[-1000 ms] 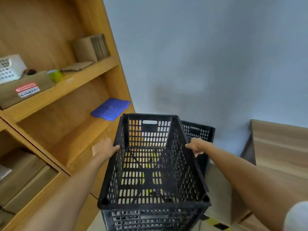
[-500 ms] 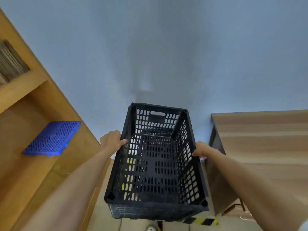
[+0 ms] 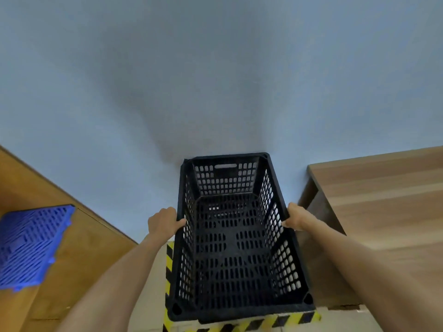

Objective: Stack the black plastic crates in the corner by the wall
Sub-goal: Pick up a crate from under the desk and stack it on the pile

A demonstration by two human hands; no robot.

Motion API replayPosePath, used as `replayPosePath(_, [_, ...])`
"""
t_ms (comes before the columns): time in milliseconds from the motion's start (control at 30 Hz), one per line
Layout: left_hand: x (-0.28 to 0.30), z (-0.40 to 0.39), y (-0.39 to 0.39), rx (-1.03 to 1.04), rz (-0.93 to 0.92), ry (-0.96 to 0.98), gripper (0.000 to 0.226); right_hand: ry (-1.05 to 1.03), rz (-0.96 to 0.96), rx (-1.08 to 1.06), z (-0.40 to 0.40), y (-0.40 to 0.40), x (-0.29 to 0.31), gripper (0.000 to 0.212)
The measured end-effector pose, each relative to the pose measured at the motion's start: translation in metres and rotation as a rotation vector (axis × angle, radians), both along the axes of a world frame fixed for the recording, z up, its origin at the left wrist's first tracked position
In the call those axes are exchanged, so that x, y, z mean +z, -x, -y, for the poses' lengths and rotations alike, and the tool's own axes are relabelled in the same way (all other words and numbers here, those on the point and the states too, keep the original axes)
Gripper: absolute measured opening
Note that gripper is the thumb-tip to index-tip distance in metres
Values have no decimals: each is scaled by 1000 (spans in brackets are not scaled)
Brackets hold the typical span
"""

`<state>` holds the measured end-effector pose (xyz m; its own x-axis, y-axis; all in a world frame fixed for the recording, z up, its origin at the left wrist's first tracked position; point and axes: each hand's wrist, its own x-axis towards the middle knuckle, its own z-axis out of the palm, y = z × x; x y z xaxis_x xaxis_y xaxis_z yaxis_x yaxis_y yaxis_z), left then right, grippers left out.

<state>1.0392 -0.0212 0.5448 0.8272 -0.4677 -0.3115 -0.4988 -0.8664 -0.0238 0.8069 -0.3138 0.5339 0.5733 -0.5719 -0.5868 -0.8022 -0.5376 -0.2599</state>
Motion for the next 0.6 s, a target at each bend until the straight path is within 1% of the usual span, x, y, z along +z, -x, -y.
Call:
replayPosePath(67, [-15, -7, 1, 45, -50, 41, 46, -24, -7, 2, 5, -6, -5, 44])
replayPosePath(133, [-21, -9, -1, 55, -59, 72, 45, -66, -13, -3, 10, -9, -6, 31])
replayPosePath(167, [-21, -9, -2, 47, -56, 64, 45, -92, -15, -16, 11, -11, -5, 30])
replayPosePath(300, [-22, -8, 0, 44, -17, 82, 42, -151, -3, -44, 18, -13, -6, 33])
replayPosePath(367, [-24, -10, 5, 62, -7, 47, 41, -182, -14, -45, 21, -12, -9, 33])
replayPosePath(533, [-25, -18, 35, 143, -33, 36, 35, -291, 36, -77, 25, -9, -9, 29])
replayPosePath(600, [-33, -27, 55, 195, -40, 26, 39, -322, 54, -89, 25, -6, -8, 33])
